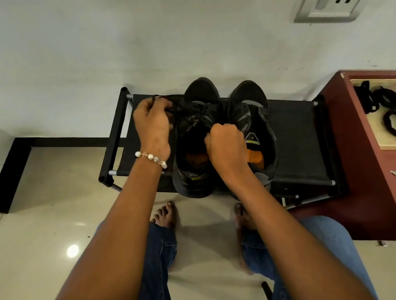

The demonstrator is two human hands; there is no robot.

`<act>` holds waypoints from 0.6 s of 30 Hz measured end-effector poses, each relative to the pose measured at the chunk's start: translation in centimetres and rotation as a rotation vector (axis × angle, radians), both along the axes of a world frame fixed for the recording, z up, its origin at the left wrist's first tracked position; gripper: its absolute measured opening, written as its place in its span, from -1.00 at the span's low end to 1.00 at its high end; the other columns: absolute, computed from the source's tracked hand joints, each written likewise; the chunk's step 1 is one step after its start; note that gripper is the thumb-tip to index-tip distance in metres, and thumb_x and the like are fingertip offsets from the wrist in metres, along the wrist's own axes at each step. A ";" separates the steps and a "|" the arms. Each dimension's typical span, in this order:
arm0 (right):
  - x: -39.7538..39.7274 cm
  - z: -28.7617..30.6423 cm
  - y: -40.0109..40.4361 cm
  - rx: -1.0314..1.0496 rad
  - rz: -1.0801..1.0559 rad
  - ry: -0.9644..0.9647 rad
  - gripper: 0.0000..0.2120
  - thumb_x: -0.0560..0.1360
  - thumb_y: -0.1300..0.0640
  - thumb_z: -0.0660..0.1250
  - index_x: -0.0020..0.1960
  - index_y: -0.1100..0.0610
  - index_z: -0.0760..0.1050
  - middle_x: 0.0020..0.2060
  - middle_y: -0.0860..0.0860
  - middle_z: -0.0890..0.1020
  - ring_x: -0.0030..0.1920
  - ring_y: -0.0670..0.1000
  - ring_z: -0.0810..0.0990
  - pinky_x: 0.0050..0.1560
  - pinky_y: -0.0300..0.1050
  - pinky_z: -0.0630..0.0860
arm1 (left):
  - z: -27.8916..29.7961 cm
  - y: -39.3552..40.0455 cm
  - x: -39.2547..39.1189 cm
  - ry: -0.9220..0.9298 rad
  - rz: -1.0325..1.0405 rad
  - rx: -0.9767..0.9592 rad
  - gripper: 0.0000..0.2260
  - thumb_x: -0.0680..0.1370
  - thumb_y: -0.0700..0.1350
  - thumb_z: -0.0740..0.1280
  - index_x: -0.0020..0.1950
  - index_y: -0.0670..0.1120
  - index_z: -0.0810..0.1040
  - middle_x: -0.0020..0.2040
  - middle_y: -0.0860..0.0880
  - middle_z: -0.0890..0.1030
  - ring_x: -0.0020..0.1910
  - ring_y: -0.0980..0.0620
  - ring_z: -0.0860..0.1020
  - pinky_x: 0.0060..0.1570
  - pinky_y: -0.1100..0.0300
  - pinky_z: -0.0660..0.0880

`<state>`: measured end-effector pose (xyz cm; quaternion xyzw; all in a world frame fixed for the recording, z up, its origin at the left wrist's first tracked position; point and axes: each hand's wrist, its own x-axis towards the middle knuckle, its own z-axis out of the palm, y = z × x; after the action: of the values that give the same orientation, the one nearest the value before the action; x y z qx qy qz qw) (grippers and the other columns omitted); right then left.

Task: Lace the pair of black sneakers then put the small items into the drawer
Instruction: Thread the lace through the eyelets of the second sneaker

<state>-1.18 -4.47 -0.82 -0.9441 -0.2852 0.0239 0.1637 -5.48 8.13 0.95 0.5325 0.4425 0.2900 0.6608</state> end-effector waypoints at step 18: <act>0.3 -0.9 0.5 -0.006 0.003 -0.050 -0.74 0.65 0.11 0.16 0.17 0.26 0.49 -0.02 0.21 0.60 -0.03 0.21 0.61 -0.23 -0.07 0.38 | -0.9 0.6 -0.6 0.536 -0.664 0.766 -0.82 0.47 0.10 0.42 0.00 0.07 0.65 0.02 0.04 0.63 0.05 0.03 0.57 0.10 -0.09 0.52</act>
<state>-0.83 -3.94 -1.67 -0.9444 -0.2904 0.0014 0.1539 -6.09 8.74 0.05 0.8992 0.2670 0.0615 0.3410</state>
